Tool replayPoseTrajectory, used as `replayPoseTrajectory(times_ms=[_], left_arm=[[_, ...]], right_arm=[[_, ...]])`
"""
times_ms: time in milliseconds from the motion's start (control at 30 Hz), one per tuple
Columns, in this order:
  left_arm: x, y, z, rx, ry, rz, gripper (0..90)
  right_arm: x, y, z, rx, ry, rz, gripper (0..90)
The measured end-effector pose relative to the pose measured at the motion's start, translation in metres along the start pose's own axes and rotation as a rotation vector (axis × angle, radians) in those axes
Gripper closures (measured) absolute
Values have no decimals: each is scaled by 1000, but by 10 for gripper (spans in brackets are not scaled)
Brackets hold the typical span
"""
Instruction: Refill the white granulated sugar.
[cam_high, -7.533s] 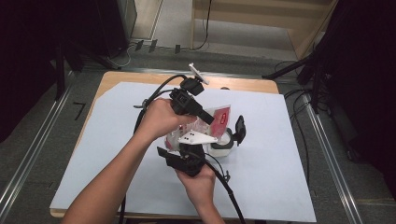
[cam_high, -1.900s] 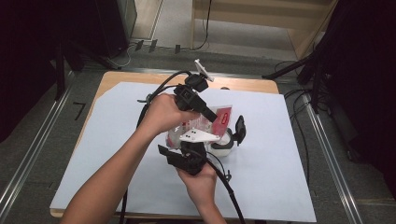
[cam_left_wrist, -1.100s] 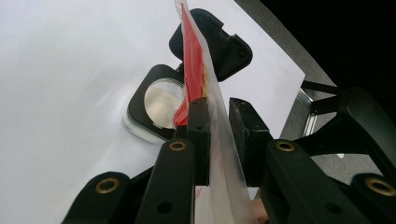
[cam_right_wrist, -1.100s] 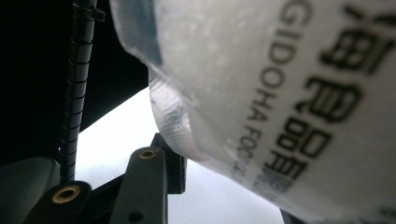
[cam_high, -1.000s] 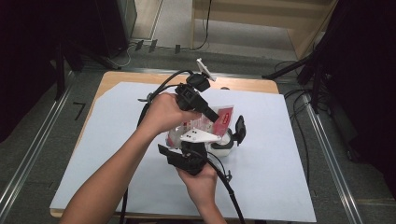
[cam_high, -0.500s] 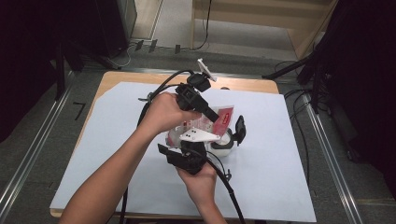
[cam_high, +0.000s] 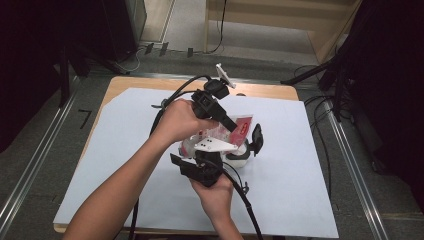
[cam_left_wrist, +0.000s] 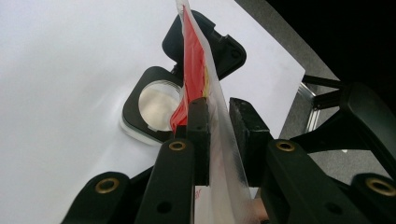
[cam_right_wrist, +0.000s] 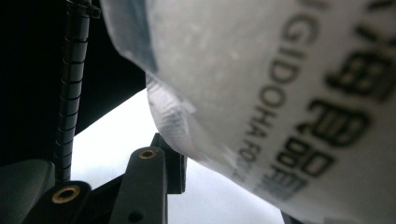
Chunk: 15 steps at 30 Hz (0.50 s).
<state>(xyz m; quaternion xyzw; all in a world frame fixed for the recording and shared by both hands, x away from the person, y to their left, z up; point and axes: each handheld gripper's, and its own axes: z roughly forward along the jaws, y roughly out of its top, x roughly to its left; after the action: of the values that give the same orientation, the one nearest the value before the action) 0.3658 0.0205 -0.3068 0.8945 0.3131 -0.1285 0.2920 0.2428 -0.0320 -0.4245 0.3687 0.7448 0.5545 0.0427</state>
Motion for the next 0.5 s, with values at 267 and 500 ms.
replayPoseTrajectory(times_ms=[267,500], left_arm=[[4,0,2,15,-2,-1,798],[4,-5,2,-1,-10,4,798]], right_arm=[[-2,-1,1,9,2,10,638],[-2,-4,3,12,-1,-3,637]])
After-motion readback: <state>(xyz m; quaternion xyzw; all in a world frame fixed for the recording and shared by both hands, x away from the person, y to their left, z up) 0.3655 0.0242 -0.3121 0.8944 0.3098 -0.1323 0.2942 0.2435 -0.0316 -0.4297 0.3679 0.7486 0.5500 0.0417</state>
